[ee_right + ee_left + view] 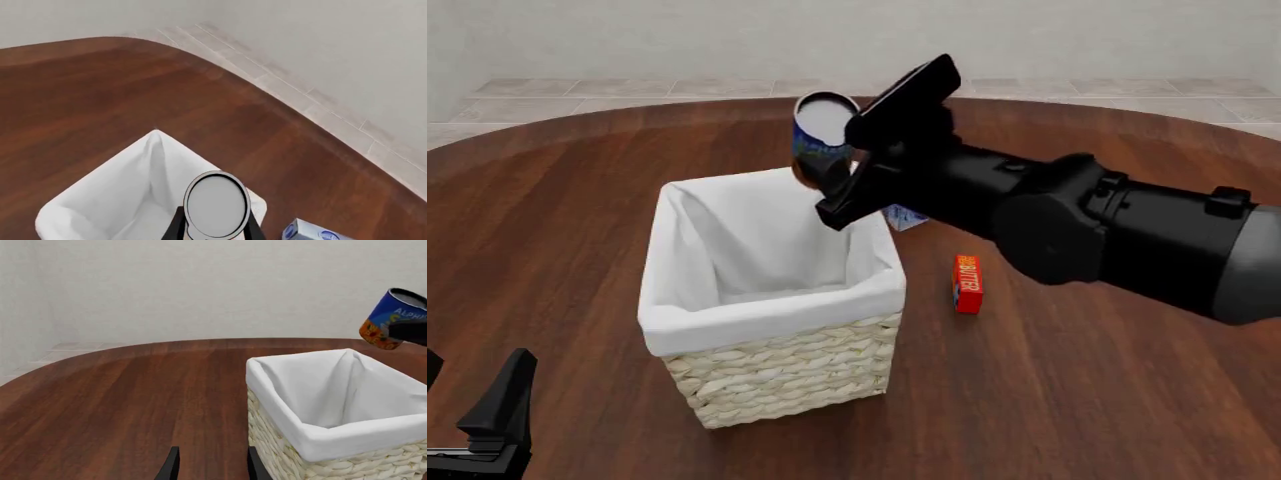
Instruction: Pick up the alphabet soup and put it in the basket.
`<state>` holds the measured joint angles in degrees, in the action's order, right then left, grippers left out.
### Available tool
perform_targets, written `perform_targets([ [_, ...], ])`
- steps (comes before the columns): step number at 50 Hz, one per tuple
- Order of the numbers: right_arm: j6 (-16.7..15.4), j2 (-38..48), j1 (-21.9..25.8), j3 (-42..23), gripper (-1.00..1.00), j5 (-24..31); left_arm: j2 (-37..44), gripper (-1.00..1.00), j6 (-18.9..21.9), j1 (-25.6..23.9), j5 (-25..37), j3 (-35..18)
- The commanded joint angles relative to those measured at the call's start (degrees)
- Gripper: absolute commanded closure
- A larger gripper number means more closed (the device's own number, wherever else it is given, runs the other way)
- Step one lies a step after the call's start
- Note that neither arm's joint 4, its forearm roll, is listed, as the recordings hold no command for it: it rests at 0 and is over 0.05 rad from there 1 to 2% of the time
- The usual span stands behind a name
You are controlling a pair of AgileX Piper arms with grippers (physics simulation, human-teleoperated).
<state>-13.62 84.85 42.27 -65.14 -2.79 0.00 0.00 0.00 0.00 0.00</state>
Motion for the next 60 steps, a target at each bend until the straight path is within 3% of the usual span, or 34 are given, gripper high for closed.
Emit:
perform_targets([
  [1,1.63,2.21,1.98,-6.06,1.0,7.12,0.0,-1.0,0.0,0.0,0.0,0.0],
  [8,2.04,3.55,3.69,-6.78,1.0,11.88,0.0,-1.0,0.0,0.0,0.0,0.0],
  [9,1.06,3.68,3.9,-6.42,1.0,12.16,0.0,-1.0,0.0,0.0,0.0,0.0],
  [10,2.61,4.66,2.31,-7.98,1.0,12.34,0.0,-1.0,0.0,0.0,0.0,0.0],
  [21,2.54,5.08,3.52,-8.57,1.0,14.78,0.0,-1.0,0.0,0.0,0.0,0.0],
  [39,3.16,14.98,1.74,-21.17,1.0,22.55,0.0,-1.0,0.0,0.0,0.0,0.0],
  [60,3.0,15.79,3.85,-19.4,1.0,22.98,0.0,-1.0,0.0,0.0,0.0,0.0],
])
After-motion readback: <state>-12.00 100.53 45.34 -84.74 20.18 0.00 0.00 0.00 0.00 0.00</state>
